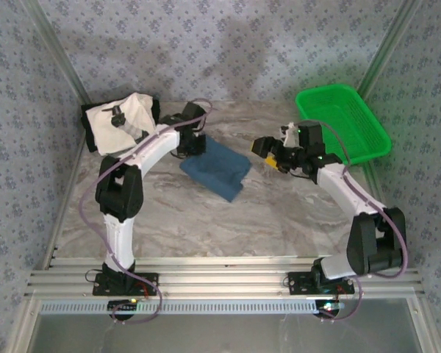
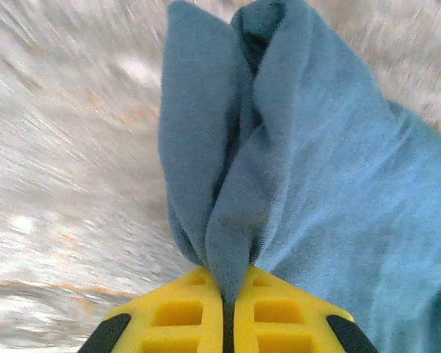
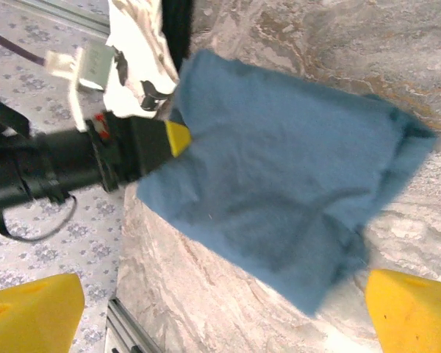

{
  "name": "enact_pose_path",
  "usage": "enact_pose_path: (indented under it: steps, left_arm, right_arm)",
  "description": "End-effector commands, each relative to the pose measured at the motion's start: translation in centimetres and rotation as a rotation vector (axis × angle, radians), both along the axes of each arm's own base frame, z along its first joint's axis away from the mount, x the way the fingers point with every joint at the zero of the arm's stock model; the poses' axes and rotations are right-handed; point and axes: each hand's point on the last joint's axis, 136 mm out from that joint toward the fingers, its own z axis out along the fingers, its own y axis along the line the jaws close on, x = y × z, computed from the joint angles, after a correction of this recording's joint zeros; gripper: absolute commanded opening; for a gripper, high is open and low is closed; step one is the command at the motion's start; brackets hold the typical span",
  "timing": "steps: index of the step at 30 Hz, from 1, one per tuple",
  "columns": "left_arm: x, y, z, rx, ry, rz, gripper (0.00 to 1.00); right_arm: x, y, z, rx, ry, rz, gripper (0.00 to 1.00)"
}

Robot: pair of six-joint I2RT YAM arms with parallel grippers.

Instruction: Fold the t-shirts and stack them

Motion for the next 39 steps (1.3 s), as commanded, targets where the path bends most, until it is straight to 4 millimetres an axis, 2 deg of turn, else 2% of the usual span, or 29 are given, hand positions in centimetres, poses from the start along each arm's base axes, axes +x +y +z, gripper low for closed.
enact_pose_path:
  steps: [1, 5, 7, 12, 17, 22, 31, 39]
  left_arm:
    - [0.9, 2.5, 5.5, 0.127, -0.114, -0.069, 0.0]
    - [3.0, 3.2, 8.6, 0.155, -0.206, -0.12, 0.0]
    - [4.0, 3.4, 9.2, 0.167, -0.221, -0.144, 0.0]
    - [6.6, 3.9, 9.7, 0.206, -0.24, -0.198, 0.0]
    - [9.6, 6.2, 10.9, 0.185, -0.27, -0.152, 0.0]
    - [11.9, 8.3, 12.3, 0.12, -0.308, -0.106, 0.0]
    - [13.7, 12.1, 14.0, -0.048, -0.344, 0.028, 0.0]
    - [14.3, 11.9, 16.0, -0.16, -0.385, 0.064, 0.0]
  right_arm:
    - [-1.4, 0.6, 2.5, 0.035, -0.089, 0.042, 1.0]
    - [-2.8, 0.7, 5.3, 0.025, -0.175, 0.046, 1.0]
    - [-3.4, 0.7, 6.1, 0.024, -0.191, 0.046, 1.0]
    - [-4.6, 0.4, 5.4, 0.002, -0.149, 0.035, 1.0]
    - [-5.5, -0.2, 4.7, -0.041, -0.147, 0.034, 1.0]
    - [-6.0, -0.6, 4.0, -0.063, -0.13, 0.023, 1.0]
    - [-5.7, -0.7, 3.1, -0.078, -0.113, 0.013, 1.0]
    - [-4.8, -0.5, 2.6, -0.086, -0.102, 0.009, 1.0]
